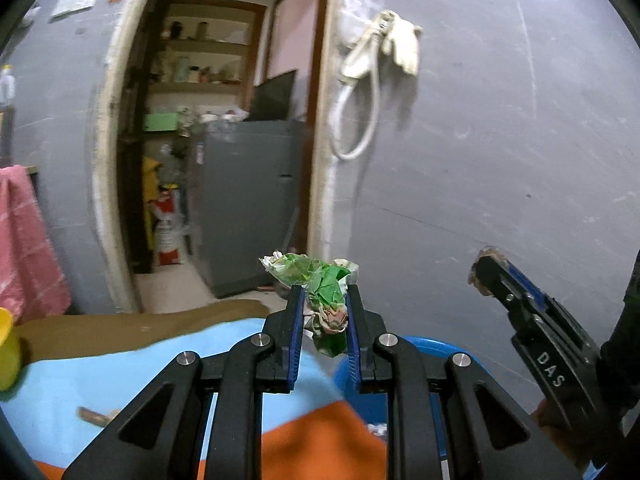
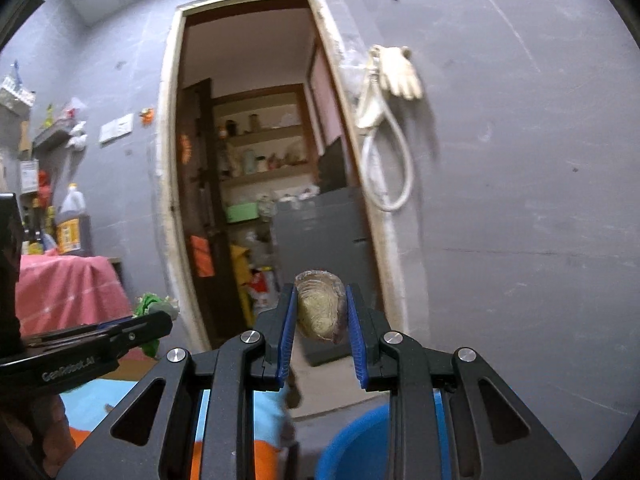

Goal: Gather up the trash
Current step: 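Carry both items over the blue basin and open both tools to drop them, then return both tools to the table toward the wood sticks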

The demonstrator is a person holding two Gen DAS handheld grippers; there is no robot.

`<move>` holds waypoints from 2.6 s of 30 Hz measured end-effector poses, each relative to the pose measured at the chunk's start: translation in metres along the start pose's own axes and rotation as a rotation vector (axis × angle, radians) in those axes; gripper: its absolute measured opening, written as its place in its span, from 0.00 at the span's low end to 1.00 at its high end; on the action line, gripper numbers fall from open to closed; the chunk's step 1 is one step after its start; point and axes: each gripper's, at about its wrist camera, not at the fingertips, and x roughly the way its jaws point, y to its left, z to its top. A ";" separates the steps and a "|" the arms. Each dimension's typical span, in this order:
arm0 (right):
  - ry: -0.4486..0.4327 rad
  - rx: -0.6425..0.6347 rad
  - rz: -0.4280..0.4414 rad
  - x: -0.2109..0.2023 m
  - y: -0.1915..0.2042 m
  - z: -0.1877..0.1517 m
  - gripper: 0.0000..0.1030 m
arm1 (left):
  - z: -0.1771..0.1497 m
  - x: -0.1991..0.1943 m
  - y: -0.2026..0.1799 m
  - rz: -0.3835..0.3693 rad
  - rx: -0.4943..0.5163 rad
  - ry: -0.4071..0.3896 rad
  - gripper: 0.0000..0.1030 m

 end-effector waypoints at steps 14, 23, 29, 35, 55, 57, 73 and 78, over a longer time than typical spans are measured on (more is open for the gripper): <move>0.288 0.121 -0.174 0.016 -0.092 -0.027 0.22 | -0.033 0.087 -0.058 -0.100 -0.006 0.289 0.16; 0.435 0.201 -0.178 0.027 -0.118 -0.047 0.24 | -0.052 0.124 -0.058 -0.148 -0.132 0.473 0.22; 0.463 0.226 -0.181 0.026 -0.125 -0.048 0.33 | -0.060 0.130 -0.055 -0.130 -0.180 0.508 0.41; 0.450 0.231 -0.183 0.025 -0.127 -0.044 0.36 | -0.058 0.122 -0.052 -0.106 -0.160 0.471 0.46; 0.391 0.211 -0.149 0.032 -0.097 -0.030 0.75 | -0.028 0.060 -0.022 0.106 -0.099 0.274 0.85; 0.386 0.203 -0.140 0.034 -0.091 -0.029 0.80 | -0.027 0.049 -0.014 0.144 -0.098 0.241 0.90; 0.083 0.059 0.129 0.021 0.009 -0.007 1.00 | -0.023 -0.061 0.066 0.433 -0.193 -0.076 0.98; 0.027 0.001 0.211 0.016 0.047 -0.008 1.00 | -0.030 -0.082 0.097 0.508 -0.212 -0.082 0.98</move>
